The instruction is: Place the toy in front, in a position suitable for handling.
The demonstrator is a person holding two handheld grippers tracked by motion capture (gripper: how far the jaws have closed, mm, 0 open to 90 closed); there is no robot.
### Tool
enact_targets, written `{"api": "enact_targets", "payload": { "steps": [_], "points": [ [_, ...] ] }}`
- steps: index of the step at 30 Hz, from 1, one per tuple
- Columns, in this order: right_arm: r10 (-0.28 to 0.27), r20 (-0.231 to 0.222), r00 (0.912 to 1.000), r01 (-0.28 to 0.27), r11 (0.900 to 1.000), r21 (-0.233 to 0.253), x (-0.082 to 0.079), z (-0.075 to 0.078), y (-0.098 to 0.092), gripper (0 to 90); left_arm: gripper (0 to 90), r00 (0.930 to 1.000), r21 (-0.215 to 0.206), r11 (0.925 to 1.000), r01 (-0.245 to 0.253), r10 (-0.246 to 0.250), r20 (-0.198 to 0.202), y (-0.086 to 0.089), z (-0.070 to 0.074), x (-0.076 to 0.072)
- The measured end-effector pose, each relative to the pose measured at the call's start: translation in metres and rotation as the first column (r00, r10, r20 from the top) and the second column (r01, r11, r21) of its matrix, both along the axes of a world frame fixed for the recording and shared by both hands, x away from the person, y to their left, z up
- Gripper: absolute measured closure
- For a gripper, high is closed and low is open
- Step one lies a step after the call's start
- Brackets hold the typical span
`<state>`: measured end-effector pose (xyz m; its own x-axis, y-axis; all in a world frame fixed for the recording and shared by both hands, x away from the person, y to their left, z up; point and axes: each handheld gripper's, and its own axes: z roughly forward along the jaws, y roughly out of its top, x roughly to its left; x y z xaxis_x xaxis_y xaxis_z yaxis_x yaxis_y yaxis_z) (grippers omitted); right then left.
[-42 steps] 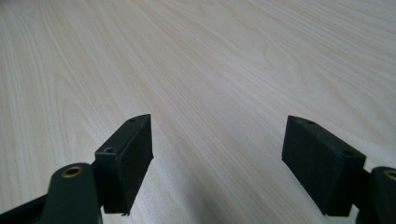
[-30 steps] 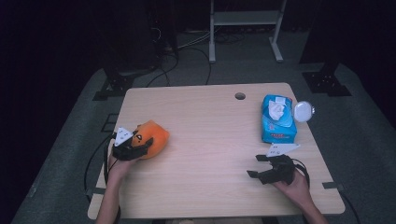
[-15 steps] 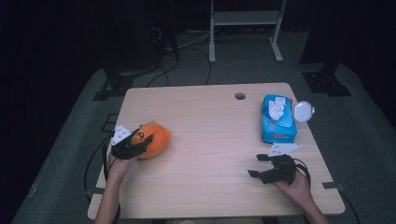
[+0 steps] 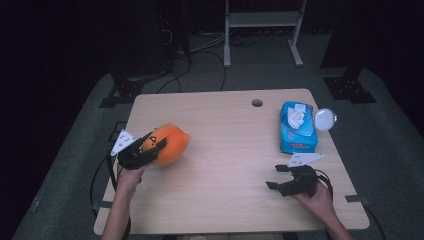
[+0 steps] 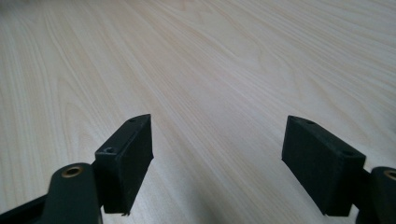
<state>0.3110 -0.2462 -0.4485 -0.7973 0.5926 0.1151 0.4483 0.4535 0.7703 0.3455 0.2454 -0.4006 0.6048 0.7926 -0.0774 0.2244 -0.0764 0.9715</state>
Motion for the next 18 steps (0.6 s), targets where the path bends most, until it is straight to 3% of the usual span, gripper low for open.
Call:
{"api": "enact_targets", "payload": {
  "steps": [1,4,6,7,9,10,12,15,17,18],
  "points": [
    [-0.006,0.001,1.0,0.006,1.0,0.006,0.0,0.0,-0.002,23.4,42.1,0.9989,0.009,0.9989,0.047,-0.047,0.007,-0.015,0.002,-0.002],
    [-0.012,0.0,0.9999,0.012,1.0,0.006,-0.001,0.0,-0.005,23.4,42.1,0.9927,0.007,0.9927,0.121,-0.121,0.007,-0.04,0.002,-0.005],
    [-0.016,0.01,0.9998,0.016,1.0,0.005,-0.001,0.001,-0.007,23.5,42.1,0.9899,0.014,0.9898,0.142,-0.142,0.007,-0.046,0.001,-0.005],
    [-0.021,0.011,0.9997,0.02,1.0,0.01,-0.002,0.002,-0.008,23.5,42.1,0.9833,0.021,0.9831,0.182,-0.182,0.003,-0.062,0.0,-0.008],
    [-0.026,0.01,0.9996,0.026,1.0,0.018,-0.002,0.003,-0.01,23.4,42.3,0.9716,0.016,0.9715,0.237,-0.237,-0.008,-0.078,-0.005,-0.01],
    [-0.026,0.01,0.9996,0.026,1.0,0.018,-0.002,0.003,-0.01,23.4,42.5,0.9716,0.016,0.9715,0.237,-0.237,-0.008,-0.078,-0.005,-0.01],
    [-0.027,0.011,0.9996,0.027,1.0,0.011,-0.002,0.003,-0.011,23.5,42.6,0.9567,0.03,0.9563,0.291,-0.29,-0.021,-0.097,-0.01,-0.014],
    [-0.032,0.011,0.9994,0.032,0.999,0.015,-0.002,0.003,-0.012,23.5,42.9,0.9507,0.023,0.9504,0.31,-0.31,-0.017,-0.108,-0.011,-0.017],
    [-0.032,0.008,0.9994,0.032,0.999,0.013,-0.001,0.002,-0.012,23.4,43.0,0.9386,0.017,0.9385,0.345,-0.345,0.004,-0.12,-0.01,-0.021],
    [-0.032,0.007,0.9995,0.032,0.999,0.01,-0.001,0.002,-0.013,23.5,43.0,0.9386,0.017,0.9385,0.345,-0.345,0.004,-0.12,-0.01,-0.021]
  ]
}}
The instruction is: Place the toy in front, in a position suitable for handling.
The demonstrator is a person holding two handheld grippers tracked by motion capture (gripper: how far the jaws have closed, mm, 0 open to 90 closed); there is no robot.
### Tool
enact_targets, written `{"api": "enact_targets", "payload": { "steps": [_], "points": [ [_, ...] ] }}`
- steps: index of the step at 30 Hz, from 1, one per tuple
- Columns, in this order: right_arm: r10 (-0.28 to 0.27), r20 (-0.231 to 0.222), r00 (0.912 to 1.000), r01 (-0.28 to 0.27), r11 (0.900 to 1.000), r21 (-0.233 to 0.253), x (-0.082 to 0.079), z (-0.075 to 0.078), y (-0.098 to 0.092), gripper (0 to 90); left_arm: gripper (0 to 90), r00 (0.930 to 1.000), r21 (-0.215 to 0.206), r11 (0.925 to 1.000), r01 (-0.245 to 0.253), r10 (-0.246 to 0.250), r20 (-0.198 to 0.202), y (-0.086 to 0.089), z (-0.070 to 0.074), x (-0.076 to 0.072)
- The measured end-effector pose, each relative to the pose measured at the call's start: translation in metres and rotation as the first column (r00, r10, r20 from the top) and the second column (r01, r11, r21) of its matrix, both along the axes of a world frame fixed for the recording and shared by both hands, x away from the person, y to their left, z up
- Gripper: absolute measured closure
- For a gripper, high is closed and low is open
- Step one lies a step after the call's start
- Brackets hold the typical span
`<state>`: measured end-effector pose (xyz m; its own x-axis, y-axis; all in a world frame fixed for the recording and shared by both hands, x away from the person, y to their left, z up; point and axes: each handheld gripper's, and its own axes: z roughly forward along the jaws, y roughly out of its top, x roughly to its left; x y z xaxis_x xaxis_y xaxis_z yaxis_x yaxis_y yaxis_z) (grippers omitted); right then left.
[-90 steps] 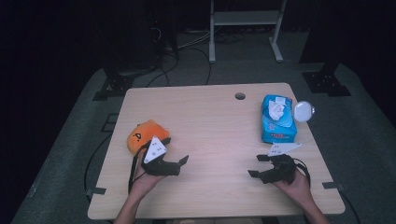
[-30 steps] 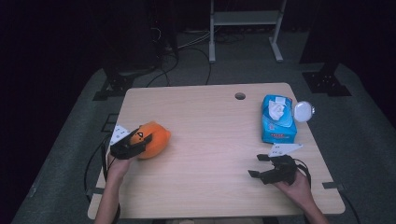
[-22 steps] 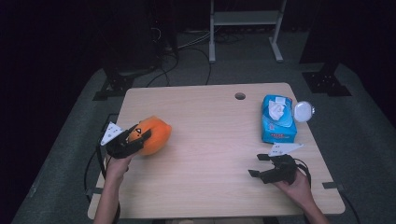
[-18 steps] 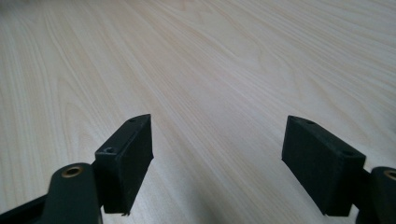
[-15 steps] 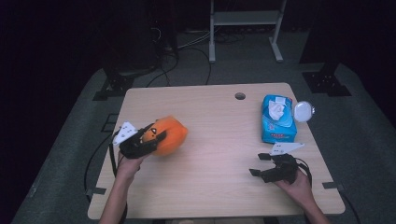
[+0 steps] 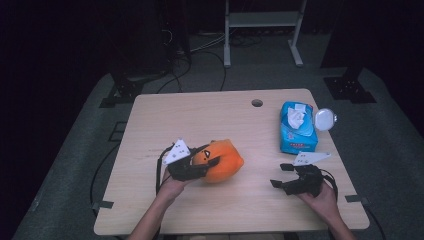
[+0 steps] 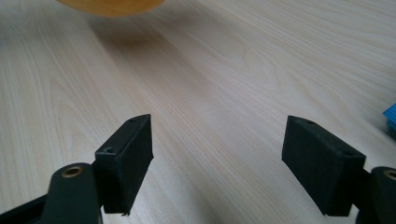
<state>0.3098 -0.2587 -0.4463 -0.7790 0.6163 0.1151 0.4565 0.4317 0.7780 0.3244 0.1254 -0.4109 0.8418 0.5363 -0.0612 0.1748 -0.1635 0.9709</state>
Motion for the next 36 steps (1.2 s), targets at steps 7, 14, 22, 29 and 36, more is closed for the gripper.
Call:
{"api": "enact_targets", "payload": {
  "steps": [7,14,22,29,36],
  "points": [
    [-0.006,0.002,1.0,0.006,1.0,-0.001,-0.001,0.001,-0.002,23.4,42.1,0.9976,0.087,0.9939,0.068,-0.068,0.005,-0.028,-0.021,-0.006],
    [-0.022,-0.002,0.9997,0.022,1.0,0.004,0.0,0.001,-0.004,23.5,37.1,0.9925,0.185,0.9752,0.122,-0.117,-0.038,-0.04,-0.037,-0.009],
    [-0.064,0.035,0.9973,0.063,0.997,0.046,0.0,0.007,-0.009,23.4,34.9,0.9928,0.192,0.9742,0.119,-0.114,-0.036,-0.037,-0.04,-0.011],
    [-0.186,0.137,0.9729,0.174,0.98,0.094,0.02,0.031,-0.028,23.5,34.2,0.9921,0.205,0.9708,0.125,-0.12,-0.037,-0.038,-0.039,-0.011],
    [-0.267,0.204,0.9419,0.264,0.964,0.043,0.062,0.043,-0.034,23.5,34.0,0.991,0.214,0.9677,0.133,-0.128,-0.038,-0.038,-0.039,-0.01]
  ]
}}
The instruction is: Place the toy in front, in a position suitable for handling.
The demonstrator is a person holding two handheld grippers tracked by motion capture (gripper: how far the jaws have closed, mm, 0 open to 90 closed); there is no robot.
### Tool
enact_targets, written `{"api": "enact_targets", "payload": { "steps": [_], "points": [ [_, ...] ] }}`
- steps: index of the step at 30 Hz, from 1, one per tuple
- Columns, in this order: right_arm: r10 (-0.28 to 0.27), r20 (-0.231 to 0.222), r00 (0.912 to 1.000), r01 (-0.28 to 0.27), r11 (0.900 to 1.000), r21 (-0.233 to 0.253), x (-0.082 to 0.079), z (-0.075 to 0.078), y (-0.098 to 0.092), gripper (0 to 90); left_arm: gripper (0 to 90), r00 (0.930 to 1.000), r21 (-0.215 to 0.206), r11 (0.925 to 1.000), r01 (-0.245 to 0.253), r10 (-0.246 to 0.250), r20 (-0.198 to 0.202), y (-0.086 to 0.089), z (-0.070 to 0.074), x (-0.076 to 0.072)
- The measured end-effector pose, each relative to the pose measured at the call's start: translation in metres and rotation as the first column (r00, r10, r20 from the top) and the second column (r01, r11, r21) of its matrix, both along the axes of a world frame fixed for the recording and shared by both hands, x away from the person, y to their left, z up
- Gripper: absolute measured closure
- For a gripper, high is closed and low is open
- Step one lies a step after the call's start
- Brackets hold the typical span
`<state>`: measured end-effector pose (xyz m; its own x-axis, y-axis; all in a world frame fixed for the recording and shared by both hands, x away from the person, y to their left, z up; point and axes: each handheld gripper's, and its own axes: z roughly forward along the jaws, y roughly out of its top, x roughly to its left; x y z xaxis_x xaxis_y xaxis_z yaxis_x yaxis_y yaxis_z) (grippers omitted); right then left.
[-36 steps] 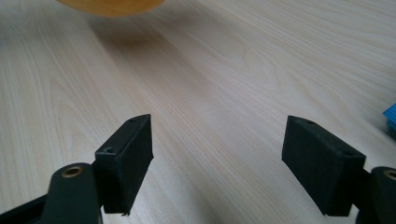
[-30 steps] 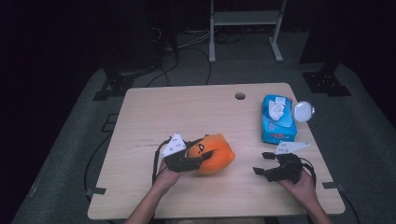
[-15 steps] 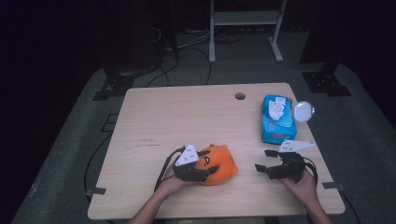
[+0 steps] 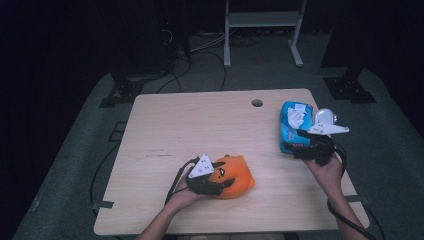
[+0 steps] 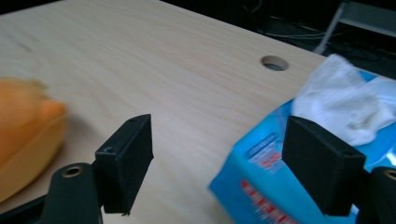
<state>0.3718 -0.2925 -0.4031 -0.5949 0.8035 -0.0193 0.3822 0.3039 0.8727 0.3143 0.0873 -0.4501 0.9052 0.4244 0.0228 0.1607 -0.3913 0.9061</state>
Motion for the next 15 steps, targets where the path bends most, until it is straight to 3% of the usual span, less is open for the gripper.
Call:
{"api": "enact_targets", "payload": {
  "steps": [3,6,10,15],
  "points": [
    [-0.053,-0.002,0.9986,0.053,0.998,-0.037,0.023,0.002,-0.005,23.7,33.8,1.0,0.004,1.0,0.0,0.0,0.002,0.0,0.0,0.0],
    [-0.081,-0.003,0.9967,0.081,0.996,-0.039,0.035,0.002,-0.009,25.3,33.6,1.0,0.006,1.0,0.001,-0.001,0.0,0.0,0.0,0.0],
    [-0.142,-0.039,0.9891,0.141,0.989,-0.035,0.062,-0.001,-0.02,27.7,33.3,1.0,0.004,1.0,0.002,-0.002,-0.003,0.0,0.0,0.0],
    [-0.172,-0.093,0.9808,0.171,0.985,-0.01,0.075,-0.009,-0.026,40.8,32.6,1.0,-0.005,1.0,0.003,-0.003,-0.006,0.0,-0.001,0.001]
  ]
}}
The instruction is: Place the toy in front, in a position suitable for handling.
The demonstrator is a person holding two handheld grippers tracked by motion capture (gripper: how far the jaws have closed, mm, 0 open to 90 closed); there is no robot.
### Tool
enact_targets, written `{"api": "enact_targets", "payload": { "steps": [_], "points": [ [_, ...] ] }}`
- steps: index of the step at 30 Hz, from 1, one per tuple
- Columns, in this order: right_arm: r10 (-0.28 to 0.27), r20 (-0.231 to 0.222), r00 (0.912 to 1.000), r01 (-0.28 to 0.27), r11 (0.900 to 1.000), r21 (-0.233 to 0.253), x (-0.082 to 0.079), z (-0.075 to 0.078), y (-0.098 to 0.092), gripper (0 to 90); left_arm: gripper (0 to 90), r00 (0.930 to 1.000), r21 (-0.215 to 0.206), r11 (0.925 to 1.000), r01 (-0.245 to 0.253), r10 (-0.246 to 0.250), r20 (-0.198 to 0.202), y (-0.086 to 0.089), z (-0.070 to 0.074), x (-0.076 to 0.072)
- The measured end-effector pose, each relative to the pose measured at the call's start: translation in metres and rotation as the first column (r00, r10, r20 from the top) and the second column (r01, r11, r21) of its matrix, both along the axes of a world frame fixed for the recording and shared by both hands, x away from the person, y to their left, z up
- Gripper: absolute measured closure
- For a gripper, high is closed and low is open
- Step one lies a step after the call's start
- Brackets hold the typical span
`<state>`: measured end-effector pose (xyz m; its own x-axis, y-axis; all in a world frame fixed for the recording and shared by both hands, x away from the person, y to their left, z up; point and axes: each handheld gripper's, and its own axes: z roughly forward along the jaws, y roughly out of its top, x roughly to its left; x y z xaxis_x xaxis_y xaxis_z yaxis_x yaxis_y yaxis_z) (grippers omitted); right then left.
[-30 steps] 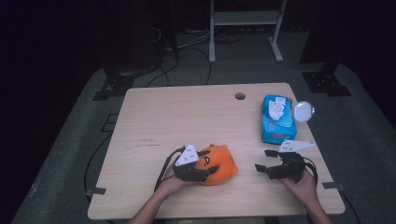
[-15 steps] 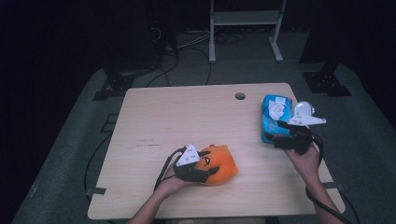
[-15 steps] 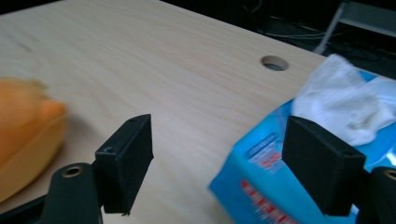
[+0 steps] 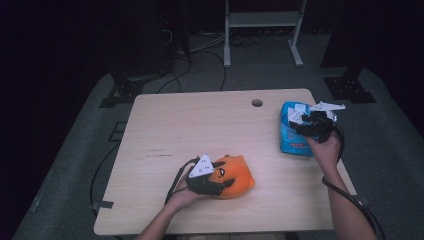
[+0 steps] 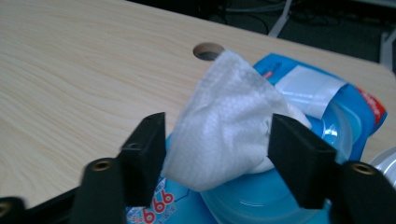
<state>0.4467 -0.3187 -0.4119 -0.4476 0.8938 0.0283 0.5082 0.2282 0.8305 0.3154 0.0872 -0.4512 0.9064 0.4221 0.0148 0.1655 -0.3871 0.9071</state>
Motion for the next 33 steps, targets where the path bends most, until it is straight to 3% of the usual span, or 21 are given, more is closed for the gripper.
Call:
{"api": "enact_targets", "payload": {
  "steps": [5,7,11,14,17,24,33],
  "points": [
    [-0.073,-0.027,0.9969,0.072,0.997,-0.024,0.007,-0.006,0.001,53.9,32.1,1.0,-0.001,1.0,0.001,-0.001,0.0,0.0,0.0,0.0],
    [-0.074,-0.044,0.9963,0.073,0.997,-0.011,0.007,-0.007,0.001,61.2,31.9,1.0,0.0,1.0,0.002,-0.002,0.001,-0.001,0.0,0.0],
    [-0.084,-0.05,0.9952,0.082,0.996,-0.036,0.008,-0.01,0.003,72.4,31.7,1.0,-0.004,1.0,0.003,-0.003,0.001,-0.001,-0.001,0.0],
    [-0.086,-0.049,0.9951,0.085,0.996,-0.019,0.007,-0.01,0.001,73.7,31.7,1.0,0.001,1.0,0.003,-0.003,0.003,-0.001,-0.001,0.0],
    [-0.086,-0.044,0.9953,0.085,0.996,-0.023,0.004,-0.012,0.0,80.7,31.5,1.0,-0.004,1.0,0.005,-0.005,0.0,-0.001,-0.001,0.001],
    [-0.082,-0.062,0.9947,0.086,0.994,0.069,0.001,-0.014,-0.008,87.1,31.0,1.0,-0.005,1.0,0.004,-0.004,0.006,-0.001,-0.002,0.0],
    [-0.043,-0.064,0.997,0.055,0.978,0.199,-0.004,-0.003,-0.017,88.0,30.3,0.9999,-0.008,1.0,0.005,-0.005,0.009,-0.001,-0.002,0.001]
  ]
}}
